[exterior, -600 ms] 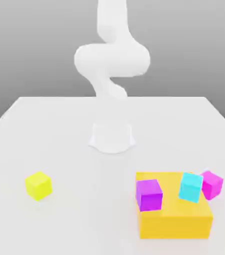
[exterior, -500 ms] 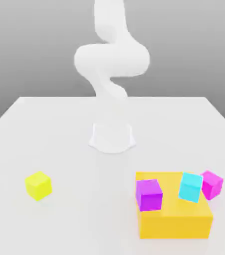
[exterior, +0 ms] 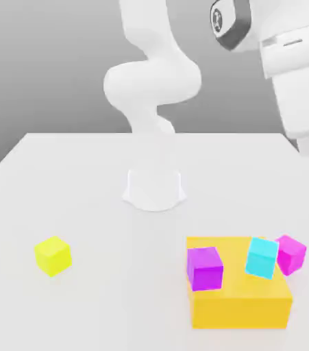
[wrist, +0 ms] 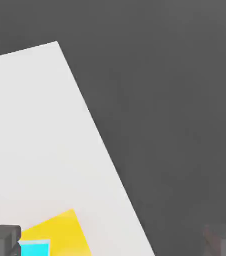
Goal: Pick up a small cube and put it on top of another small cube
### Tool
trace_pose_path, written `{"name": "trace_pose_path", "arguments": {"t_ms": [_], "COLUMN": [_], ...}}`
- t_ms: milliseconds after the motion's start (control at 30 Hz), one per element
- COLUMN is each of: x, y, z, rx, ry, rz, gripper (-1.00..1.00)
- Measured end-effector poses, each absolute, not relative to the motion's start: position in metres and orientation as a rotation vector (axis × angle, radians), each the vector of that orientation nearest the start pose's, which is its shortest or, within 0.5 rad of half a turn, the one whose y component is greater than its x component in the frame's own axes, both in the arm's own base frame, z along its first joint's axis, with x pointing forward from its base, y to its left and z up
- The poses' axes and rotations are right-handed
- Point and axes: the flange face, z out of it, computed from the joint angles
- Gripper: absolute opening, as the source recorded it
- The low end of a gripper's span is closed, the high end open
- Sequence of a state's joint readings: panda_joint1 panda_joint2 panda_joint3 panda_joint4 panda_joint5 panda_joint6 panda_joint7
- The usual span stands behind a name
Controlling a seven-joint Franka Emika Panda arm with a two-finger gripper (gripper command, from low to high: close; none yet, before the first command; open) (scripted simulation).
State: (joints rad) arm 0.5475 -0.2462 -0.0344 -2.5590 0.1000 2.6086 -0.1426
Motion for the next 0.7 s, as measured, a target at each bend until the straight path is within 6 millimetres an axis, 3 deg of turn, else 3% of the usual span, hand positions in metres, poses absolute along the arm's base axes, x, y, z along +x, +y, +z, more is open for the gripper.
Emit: {"name": "trace_pose_path", "arguments": {"t_ms": [233, 367, 433, 600, 633, 700], "x": [0.336, 0.291, 0.282, 0.28, 0.279, 0.279], "y": [0.279, 0.294, 0.292, 0.291, 0.291, 0.291], "z": [0.276, 0.22, 0.197, 0.144, 0.137, 0.137], "rx": [-2.664, -2.469, -2.414, -2.396, -2.396, -2.396], "ry": [-1.545, -1.917, -2.007, -2.033, -2.033, -2.033], "rz": [-0.189, -0.055, -0.015, -0.002, -0.001, 0.0], "gripper": [0.0, 0.0, 0.0, 0.0, -1.0, -1.0]}}
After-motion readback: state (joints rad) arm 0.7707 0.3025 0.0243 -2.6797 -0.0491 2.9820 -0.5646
